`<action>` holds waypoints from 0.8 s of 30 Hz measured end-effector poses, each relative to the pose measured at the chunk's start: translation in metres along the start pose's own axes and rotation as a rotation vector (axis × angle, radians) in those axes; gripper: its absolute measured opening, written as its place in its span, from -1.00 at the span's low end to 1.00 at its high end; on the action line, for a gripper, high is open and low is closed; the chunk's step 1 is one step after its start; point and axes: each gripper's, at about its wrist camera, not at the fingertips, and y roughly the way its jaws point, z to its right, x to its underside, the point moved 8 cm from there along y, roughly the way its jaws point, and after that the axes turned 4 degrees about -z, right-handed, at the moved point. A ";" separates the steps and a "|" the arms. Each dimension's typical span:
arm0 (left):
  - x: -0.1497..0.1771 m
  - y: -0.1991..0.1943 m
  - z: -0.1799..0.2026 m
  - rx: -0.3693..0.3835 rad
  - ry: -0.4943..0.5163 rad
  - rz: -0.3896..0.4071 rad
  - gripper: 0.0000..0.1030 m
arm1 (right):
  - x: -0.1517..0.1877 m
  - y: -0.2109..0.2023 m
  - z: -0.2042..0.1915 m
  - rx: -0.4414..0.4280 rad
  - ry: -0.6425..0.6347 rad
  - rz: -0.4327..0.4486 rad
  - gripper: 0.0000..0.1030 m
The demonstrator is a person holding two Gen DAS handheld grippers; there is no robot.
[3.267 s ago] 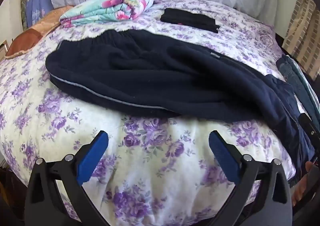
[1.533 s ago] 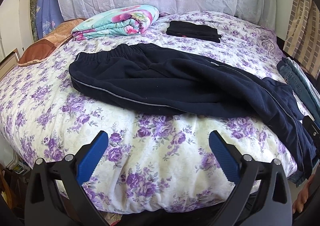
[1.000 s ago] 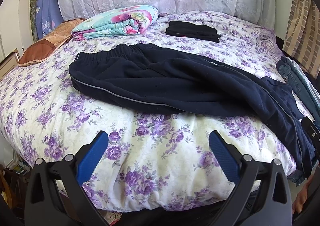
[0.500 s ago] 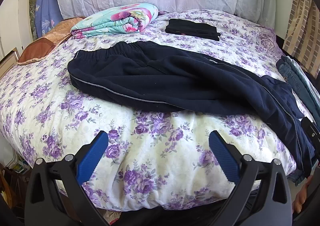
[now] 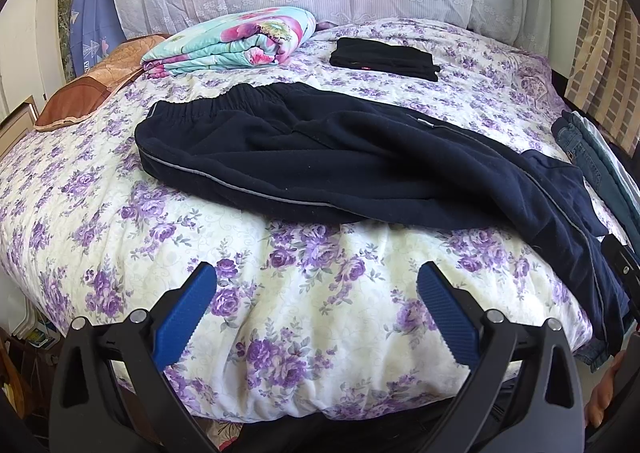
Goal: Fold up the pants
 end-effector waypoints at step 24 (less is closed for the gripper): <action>0.006 0.001 0.005 0.004 0.005 -0.009 0.91 | 0.004 0.003 0.001 0.005 0.008 -0.023 0.93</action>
